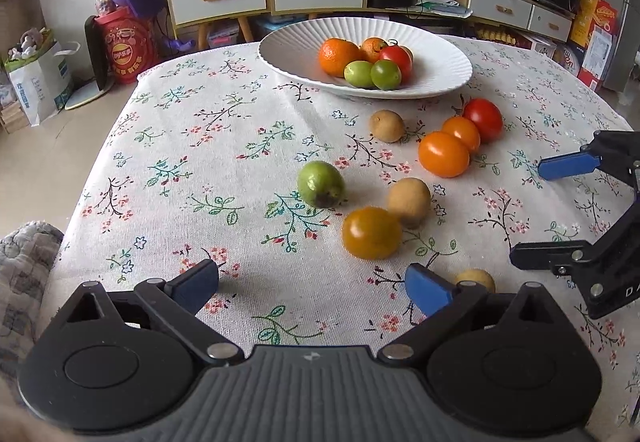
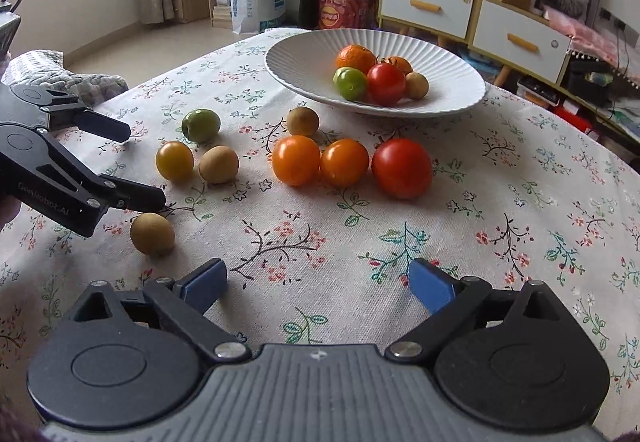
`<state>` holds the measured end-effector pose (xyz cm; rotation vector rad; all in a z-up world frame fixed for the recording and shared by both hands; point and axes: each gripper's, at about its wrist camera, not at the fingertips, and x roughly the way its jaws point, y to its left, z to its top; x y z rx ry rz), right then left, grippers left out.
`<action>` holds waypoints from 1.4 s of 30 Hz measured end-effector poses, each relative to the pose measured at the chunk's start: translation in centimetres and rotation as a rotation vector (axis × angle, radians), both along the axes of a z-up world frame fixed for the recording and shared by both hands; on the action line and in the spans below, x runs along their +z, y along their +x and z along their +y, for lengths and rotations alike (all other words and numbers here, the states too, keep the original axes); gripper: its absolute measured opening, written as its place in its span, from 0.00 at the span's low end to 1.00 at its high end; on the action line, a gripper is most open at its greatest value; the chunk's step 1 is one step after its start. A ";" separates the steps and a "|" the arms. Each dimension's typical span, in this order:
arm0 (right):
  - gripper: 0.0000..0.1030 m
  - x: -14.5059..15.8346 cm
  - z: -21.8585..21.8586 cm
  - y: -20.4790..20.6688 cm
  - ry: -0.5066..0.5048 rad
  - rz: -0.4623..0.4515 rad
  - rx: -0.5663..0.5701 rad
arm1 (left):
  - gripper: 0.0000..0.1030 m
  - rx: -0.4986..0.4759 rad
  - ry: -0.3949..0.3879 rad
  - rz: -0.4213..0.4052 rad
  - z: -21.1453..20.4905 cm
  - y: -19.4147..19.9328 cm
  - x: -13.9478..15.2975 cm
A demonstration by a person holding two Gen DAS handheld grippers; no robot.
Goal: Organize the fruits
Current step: 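Grasp a yellow-brown tomato with the left tool while the right tool grasps an orange cherry tomato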
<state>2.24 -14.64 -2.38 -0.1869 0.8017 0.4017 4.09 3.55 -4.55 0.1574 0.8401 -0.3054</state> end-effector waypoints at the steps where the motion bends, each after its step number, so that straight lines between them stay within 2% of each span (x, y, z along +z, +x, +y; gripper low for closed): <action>1: 0.91 0.1 0.1 0.1 0.003 -0.002 0.001 | 0.96 0.005 -0.007 0.005 0.0 0.1 0.0; 5: 0.78 0.3 0.4 0.8 0.008 -0.011 0.007 | 0.89 0.006 -0.019 0.010 -0.3 0.4 0.1; 7: 0.63 0.4 0.8 1.1 0.016 -0.010 0.018 | 0.80 0.002 -0.024 0.007 -0.5 0.4 0.3; 10: 0.51 0.6 1.5 1.5 0.024 -0.006 0.034 | 0.72 -0.007 -0.030 0.007 -0.7 0.4 0.5; 15: 0.40 0.8 2.4 2.2 0.027 0.000 0.053 | 0.58 -0.012 -0.043 0.009 -0.9 0.5 0.8; 19: 0.36 1.0 2.5 3.0 0.030 0.001 0.037 | 0.45 -0.013 -0.057 0.020 -0.9 0.8 1.0; 24: 0.35 1.1 2.6 3.8 0.026 -0.003 0.009 | 0.37 -0.006 -0.075 0.036 -0.8 1.0 1.1; 30: 0.34 1.2 2.9 4.4 0.025 -0.007 0.000 | 0.37 -0.006 -0.072 0.038 -1.0 1.1 1.2; 34: 0.28 1.2 3.2 4.6 0.020 -0.007 0.000 | 0.41 -0.009 -0.076 0.031 -1.1 1.2 1.1; 42: 0.27 1.4 3.0 4.4 0.026 -0.002 0.011 | 0.41 -0.010 -0.092 0.024 -0.8 1.0 1.1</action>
